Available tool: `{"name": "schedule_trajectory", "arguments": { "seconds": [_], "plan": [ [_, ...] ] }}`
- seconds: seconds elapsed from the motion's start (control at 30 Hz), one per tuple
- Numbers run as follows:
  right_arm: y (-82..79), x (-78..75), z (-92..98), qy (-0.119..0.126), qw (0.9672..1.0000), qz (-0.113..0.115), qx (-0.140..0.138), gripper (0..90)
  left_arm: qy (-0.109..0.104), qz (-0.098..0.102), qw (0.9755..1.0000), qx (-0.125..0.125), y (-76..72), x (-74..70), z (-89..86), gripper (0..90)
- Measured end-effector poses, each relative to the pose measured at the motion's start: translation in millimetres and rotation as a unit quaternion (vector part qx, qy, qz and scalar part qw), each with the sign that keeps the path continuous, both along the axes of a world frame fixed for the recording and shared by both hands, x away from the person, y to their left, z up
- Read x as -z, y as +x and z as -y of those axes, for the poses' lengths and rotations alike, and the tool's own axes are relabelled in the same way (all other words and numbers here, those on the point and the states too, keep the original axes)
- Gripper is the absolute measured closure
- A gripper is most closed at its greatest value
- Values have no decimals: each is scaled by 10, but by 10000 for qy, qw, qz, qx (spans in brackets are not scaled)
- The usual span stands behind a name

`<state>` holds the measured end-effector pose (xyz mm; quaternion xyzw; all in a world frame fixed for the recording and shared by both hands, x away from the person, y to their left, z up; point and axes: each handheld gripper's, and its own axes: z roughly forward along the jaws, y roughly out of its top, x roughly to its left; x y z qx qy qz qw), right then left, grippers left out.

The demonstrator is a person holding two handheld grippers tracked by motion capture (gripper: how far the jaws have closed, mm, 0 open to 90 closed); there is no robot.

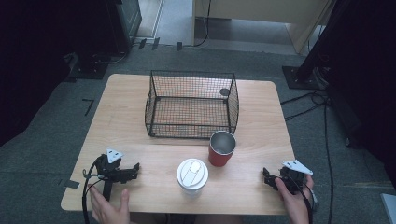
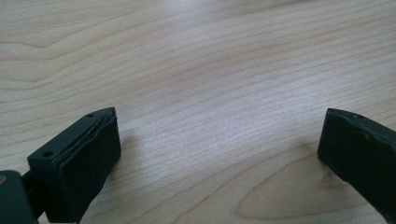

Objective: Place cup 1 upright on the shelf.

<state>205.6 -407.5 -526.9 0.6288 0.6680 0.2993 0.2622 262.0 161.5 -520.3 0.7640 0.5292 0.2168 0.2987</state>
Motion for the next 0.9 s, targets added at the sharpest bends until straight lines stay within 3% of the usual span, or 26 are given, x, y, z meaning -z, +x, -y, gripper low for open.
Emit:
{"name": "schedule_trajectory", "arguments": {
  "seconds": [0.2,0.27,0.43,0.6,0.7,0.9],
  "plan": [
    [-34,-34,-51,-18,9998,160,-83,106,-2,-1,10000,1,0,0,0,1],
    [-64,-147,-158,92,9987,357,-341,108,-2,1,10000,1,0,0,0,0],
    [-87,-292,-316,94,9964,530,-653,108,-3,3,10000,4,0,1,-1,1],
    [-85,-411,-463,188,9945,606,-832,108,-3,2,10000,1,-1,1,0,0],
    [-93,-512,-591,155,9918,659,-1082,105,-1,7,10000,3,-1,2,0,1],
    [-71,-623,-699,111,9892,744,-1254,95,2,7,10000,6,0,2,-1,0]
  ]
}}
